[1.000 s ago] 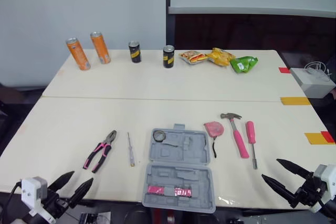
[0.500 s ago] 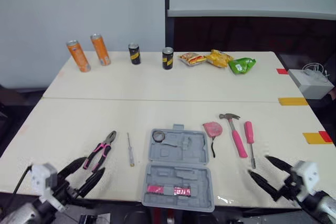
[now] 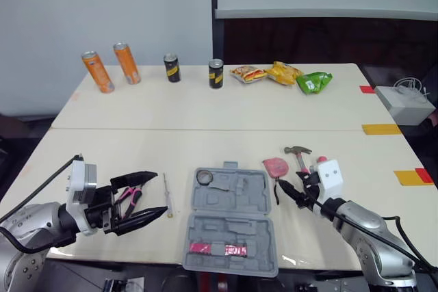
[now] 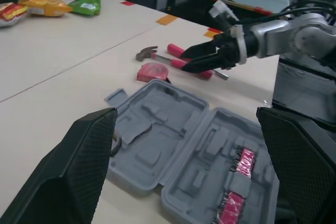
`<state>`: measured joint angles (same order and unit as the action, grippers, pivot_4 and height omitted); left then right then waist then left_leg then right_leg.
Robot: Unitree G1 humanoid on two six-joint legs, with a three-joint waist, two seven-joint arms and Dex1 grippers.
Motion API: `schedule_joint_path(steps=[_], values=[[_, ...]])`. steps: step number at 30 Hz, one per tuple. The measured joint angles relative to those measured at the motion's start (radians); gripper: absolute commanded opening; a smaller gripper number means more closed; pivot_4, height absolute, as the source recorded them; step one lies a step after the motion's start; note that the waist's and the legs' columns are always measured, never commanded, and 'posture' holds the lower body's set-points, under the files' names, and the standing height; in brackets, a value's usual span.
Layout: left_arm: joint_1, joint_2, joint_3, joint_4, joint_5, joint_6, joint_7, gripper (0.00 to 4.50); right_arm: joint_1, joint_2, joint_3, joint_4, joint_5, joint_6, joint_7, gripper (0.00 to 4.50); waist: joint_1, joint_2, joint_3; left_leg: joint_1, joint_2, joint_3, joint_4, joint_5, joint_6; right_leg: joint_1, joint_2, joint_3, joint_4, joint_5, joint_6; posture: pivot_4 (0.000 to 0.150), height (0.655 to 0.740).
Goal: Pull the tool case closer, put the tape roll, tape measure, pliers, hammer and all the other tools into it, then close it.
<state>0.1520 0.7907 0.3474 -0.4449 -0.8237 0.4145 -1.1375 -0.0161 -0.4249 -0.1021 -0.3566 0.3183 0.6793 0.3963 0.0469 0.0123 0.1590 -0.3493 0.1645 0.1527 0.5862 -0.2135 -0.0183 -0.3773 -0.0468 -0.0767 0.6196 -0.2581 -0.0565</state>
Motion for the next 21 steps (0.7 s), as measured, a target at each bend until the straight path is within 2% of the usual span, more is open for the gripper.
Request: schedule_joint_path(steps=[9, 21], values=[[-0.039, 0.008, -0.019, -0.052, -0.015, 0.046, -0.001, 4.5, -0.05, 0.062, 0.034, 0.026, -0.028, 0.115, -0.104, 3.06, -0.001, 0.0, 0.0, 0.001, 0.0, 0.005, 0.0, 0.001, -0.003, 0.0, 0.0, 0.005, 0.003, 0.0, 0.0, 0.15, 0.74], [-0.042, 0.004, -0.021, -0.063, -0.016, 0.056, 0.018, 4.5, -0.123, 0.129, 0.076, 0.103, -0.077, 0.137, -0.176, 3.06, 0.0, 0.0, 0.0, 0.001, 0.0, 0.005, 0.0, 0.005, -0.008, -0.001, 0.0, 0.006, 0.005, 0.0, 0.0, 0.15, 0.74]])
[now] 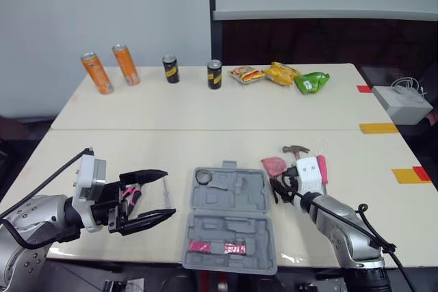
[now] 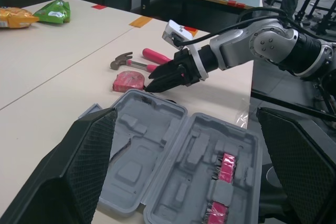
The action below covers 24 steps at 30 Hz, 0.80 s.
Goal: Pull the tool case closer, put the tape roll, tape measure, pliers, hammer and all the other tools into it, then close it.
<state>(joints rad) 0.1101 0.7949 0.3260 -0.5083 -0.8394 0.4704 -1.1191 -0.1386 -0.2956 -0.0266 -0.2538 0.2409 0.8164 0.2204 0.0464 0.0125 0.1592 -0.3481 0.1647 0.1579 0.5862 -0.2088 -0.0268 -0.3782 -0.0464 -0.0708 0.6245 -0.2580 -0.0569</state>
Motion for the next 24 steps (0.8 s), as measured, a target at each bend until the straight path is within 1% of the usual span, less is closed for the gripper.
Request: schedule_joint_path(steps=[7, 10, 15, 17, 21, 24], values=[[-0.002, -0.011, -0.008, -0.002, 0.0, -0.001, 0.016, 4.5, -0.013, 0.01, 0.028, 0.038, -0.038, -0.007, -0.021, 3.06, 0.0, 0.0, 0.0, 0.0, 0.0, 0.0, 0.0, 0.0, -0.001, 0.0, 0.0, 0.0, 0.0, 0.0, 0.0, 0.15, 0.74], [0.005, -0.018, -0.008, -0.002, 0.001, -0.006, 0.017, 4.5, -0.013, 0.017, 0.029, 0.046, -0.045, -0.02, -0.029, 2.22, -0.001, 0.0, 0.0, 0.0, 0.0, 0.0, 0.0, 0.0, -0.001, 0.0, 0.0, 0.0, 0.001, 0.0, 0.0, 0.15, 0.74], [0.032, -0.028, -0.014, -0.002, 0.008, -0.02, 0.02, 4.5, -0.016, 0.018, 0.023, 0.064, -0.069, -0.041, -0.036, 0.53, -0.003, 0.0, 0.0, 0.001, 0.0, 0.0, 0.0, 0.0, -0.001, 0.0, 0.001, 0.0, 0.001, 0.0, 0.0, 0.15, 0.74], [0.032, -0.038, -0.014, -0.003, 0.019, -0.036, 0.029, 4.5, -0.015, 0.018, 0.019, 0.073, -0.074, -0.051, -0.036, 0.02, -0.003, -0.001, 0.0, 0.001, 0.001, 0.0, 0.0, 0.0, -0.001, 0.0, 0.001, 0.0, 0.001, 0.0, 0.0, 0.15, 0.74], [0.032, -0.053, -0.016, -0.01, 0.045, -0.057, 0.049, 4.5, -0.006, 0.016, 0.018, 0.074, -0.074, -0.07, -0.028, 0.02, -0.004, -0.001, 0.0, 0.001, 0.001, 0.0, 0.0, 0.0, -0.002, 0.0, 0.001, 0.0, 0.001, 0.0, 0.0, 0.15, 0.74], [0.037, -0.101, -0.028, -0.014, 0.045, -0.071, 0.072, 4.5, 0.017, -0.003, 0.018, 0.072, -0.073, -0.102, 0.002, 0.02, -0.003, -0.001, 0.0, 0.001, 0.001, 0.001, 0.0, 0.0, -0.002, 0.0, 0.001, 0.001, 0.001, 0.0, 0.0, 0.15, 0.74]])
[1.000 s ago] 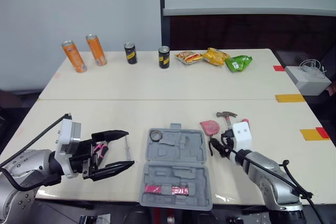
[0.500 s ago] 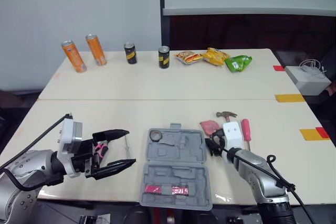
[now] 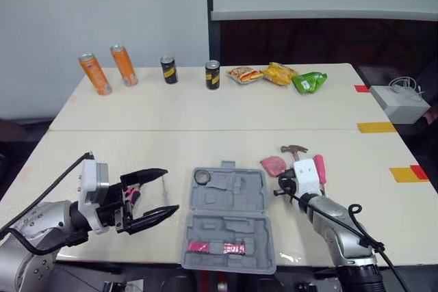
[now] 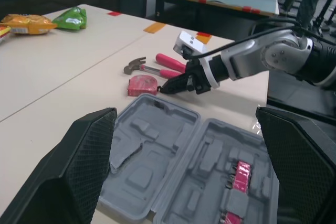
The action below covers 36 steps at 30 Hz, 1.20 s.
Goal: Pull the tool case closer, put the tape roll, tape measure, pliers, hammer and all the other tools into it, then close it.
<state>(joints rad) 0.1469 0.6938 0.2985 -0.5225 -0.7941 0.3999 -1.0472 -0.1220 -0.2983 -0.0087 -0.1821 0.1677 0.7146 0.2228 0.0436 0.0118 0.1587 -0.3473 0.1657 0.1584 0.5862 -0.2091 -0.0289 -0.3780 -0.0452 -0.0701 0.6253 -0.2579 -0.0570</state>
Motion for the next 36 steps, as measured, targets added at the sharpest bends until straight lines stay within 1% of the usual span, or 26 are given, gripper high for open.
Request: schedule_joint_path(steps=[2, 4, 7, 10, 14, 19, 24, 28, 36], values=[[0.004, -0.014, -0.015, 0.005, 0.01, -0.018, -0.009, 4.5, 0.015, -0.014, 0.0, -0.004, 0.002, -0.015, 0.024, 0.02, 0.001, 0.0, 0.0, 0.0, 0.0, 0.0, 0.0, 0.0, 0.0, 0.0, 0.0, 0.0, 0.0, 0.0, 0.0, 0.15, 0.74], [0.003, -0.016, -0.025, 0.021, 0.005, -0.041, -0.055, 4.5, 0.042, -0.031, 0.001, -0.025, 0.004, -0.026, 0.053, 0.02, 0.002, 0.0, 0.0, 0.0, 0.0, 0.0, 0.0, 0.0, 0.001, 0.0, 0.0, 0.0, 0.0, 0.0, 0.0, 0.15, 0.74], [-0.002, -0.011, -0.023, 0.056, -0.03, -0.042, -0.114, 4.5, 0.073, -0.046, 0.002, -0.052, 0.007, -0.03, 0.083, 0.02, 0.002, 0.0, 0.0, 0.0, 0.0, 0.0, 0.0, 0.0, 0.002, 0.0, 0.001, 0.0, 0.0, 0.0, 0.0, 0.15, 0.74], [-0.004, 0.005, -0.011, 0.093, -0.073, -0.03, -0.171, 4.5, 0.133, -0.076, 0.001, -0.102, 0.012, -0.037, 0.119, 0.02, 0.004, 0.0, 0.0, 0.0, 0.0, 0.0, 0.0, 0.0, 0.002, 0.0, 0.001, 0.0, 0.0, 0.0, 0.0, 0.15, 0.74], [0.002, 0.01, -0.006, 0.123, -0.073, -0.031, -0.213, 4.5, 0.239, -0.112, -0.01, -0.189, 0.03, -0.041, 0.159, 0.02, 0.006, 0.0, 0.0, 0.0, 0.0, 0.0, 0.0, -0.003, 0.004, 0.0, 0.0, 0.0, -0.002, 0.0, 0.0, 0.15, 0.74], [0.013, 0.011, -0.006, 0.135, -0.073, -0.028, -0.239, 4.5, 0.378, -0.145, -0.057, -0.281, 0.07, -0.037, 0.201, 0.02, 0.006, -0.001, 0.0, 0.001, 0.0, 0.0, 0.0, -0.005, 0.002, 0.001, 0.0, 0.0, -0.003, 0.0, 0.0, 0.15, 0.74], [0.028, 0.012, -0.013, 0.142, -0.07, -0.029, -0.275, 4.5, 0.56, -0.181, -0.102, -0.39, 0.105, -0.057, 0.255, 0.02, 0.008, -0.001, 0.0, 0.001, 0.0, 0.0, -0.002, -0.005, 0.002, 0.001, 0.001, 0.0, -0.004, -0.001, 0.001, 0.15, 0.74], [0.027, 0.012, -0.027, 0.144, -0.068, -0.033, -0.296, 4.5, 0.661, -0.188, -0.11, -0.429, 0.121, -0.087, 0.289, 0.02, 0.007, -0.002, -0.001, 0.001, 0.0, 0.0, -0.002, -0.005, 0.001, 0.001, 0.0, 0.0, -0.005, -0.001, 0.001, 0.15, 0.74], [0.027, 0.012, -0.029, 0.171, -0.047, -0.043, -0.32, 4.5, 0.734, -0.189, -0.097, -0.45, 0.121, -0.135, 0.315, 0.02, 0.007, -0.002, -0.001, 0.001, 0.0, -0.001, -0.004, -0.005, 0.001, 0.001, 0.0, 0.0, -0.008, -0.001, 0.002, 0.15, 0.74]])
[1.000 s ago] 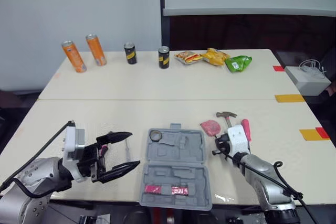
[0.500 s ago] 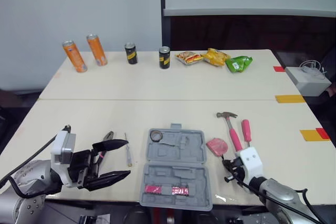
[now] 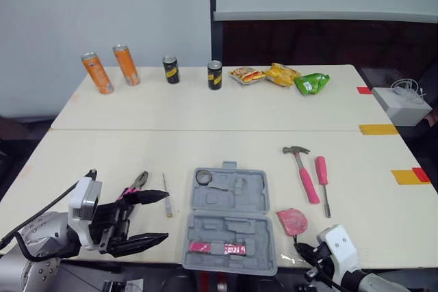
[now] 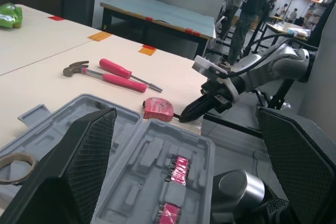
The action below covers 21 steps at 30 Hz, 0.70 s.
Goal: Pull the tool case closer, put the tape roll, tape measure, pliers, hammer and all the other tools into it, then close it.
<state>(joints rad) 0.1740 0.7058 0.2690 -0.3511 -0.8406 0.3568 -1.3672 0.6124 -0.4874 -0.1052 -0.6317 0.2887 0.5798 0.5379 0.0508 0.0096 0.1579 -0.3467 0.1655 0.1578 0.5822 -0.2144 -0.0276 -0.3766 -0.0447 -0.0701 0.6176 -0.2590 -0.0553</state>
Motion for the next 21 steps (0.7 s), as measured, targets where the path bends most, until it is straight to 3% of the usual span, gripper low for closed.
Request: schedule_joint_path(steps=[11, 16, 21], values=[[-0.001, 0.0, -0.004, -0.001, 0.005, 0.0, -0.012, 4.5, 0.079, -0.024, 0.041, -0.023, -0.005, -0.057, 0.018, 0.02, -0.001, 0.0, 0.0, 0.0, -0.001, 0.0, -0.003, 0.0, 0.001, 0.001, 0.0, 0.0, -0.004, 0.0, 0.0, 0.15, 0.74], [-0.004, 0.0, -0.011, -0.002, 0.007, 0.0, -0.014, 4.5, 0.053, -0.104, 0.015, 0.012, 0.001, -0.102, 0.101, 1.46, 0.0, 0.0, 0.0, 0.0, -0.001, 0.0, -0.003, 0.0, 0.001, 0.001, 0.0, 0.0, -0.004, 0.001, 0.0, 0.15, 0.74], [-0.016, 0.0, -0.023, -0.001, 0.007, -0.001, -0.015, 4.5, 0.071, -0.281, -0.134, 0.015, 0.091, -0.167, 0.334, 3.16, 0.001, 0.001, 0.0, 0.0, -0.001, 0.0, -0.002, 0.003, 0.006, 0.001, -0.001, 0.0, -0.004, 0.001, 0.0, 0.15, 0.74]])
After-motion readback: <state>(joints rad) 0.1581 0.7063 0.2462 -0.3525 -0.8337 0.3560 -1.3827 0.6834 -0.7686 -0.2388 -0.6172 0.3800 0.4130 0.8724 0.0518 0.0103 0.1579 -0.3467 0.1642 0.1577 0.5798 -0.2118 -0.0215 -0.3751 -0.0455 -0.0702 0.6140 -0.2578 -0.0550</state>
